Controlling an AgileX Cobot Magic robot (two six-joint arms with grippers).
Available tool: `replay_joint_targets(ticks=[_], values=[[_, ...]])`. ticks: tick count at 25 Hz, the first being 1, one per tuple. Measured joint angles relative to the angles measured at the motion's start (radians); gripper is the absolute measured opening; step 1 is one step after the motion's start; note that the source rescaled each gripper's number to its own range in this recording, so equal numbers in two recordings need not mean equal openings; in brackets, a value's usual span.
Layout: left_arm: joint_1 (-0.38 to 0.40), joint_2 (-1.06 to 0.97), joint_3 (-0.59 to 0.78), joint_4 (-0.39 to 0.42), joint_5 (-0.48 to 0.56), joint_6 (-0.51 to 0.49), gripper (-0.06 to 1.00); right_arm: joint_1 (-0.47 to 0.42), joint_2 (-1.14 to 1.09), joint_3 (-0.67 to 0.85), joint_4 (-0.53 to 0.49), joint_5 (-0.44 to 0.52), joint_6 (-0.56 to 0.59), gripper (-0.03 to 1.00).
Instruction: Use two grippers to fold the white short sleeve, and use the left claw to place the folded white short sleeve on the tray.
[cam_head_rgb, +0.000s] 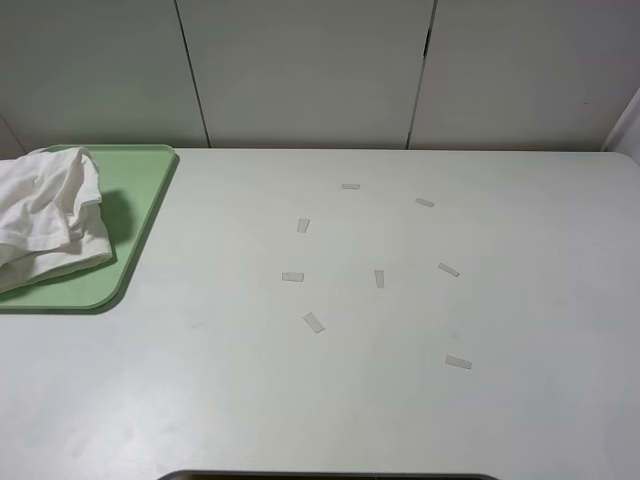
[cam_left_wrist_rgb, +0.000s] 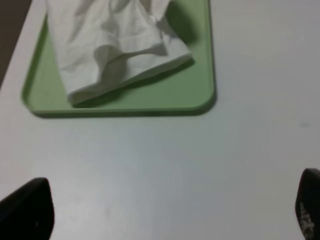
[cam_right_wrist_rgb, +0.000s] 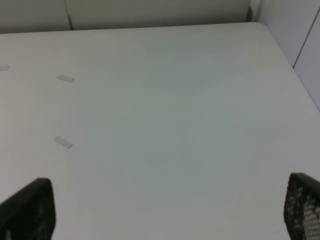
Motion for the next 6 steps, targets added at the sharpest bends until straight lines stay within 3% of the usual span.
replay_joint_targets(ticks=[4,6], values=[[-0.022,0.0,0.0,-0.018,0.0,0.0,0.96,0.0,0.0,0.0,0.0,0.0,0.0,1.0],[-0.068,0.0,0.0,-0.026,0.0,-0.001,0.96,0.0,0.0,0.0,0.0,0.0,0.0,1.0]])
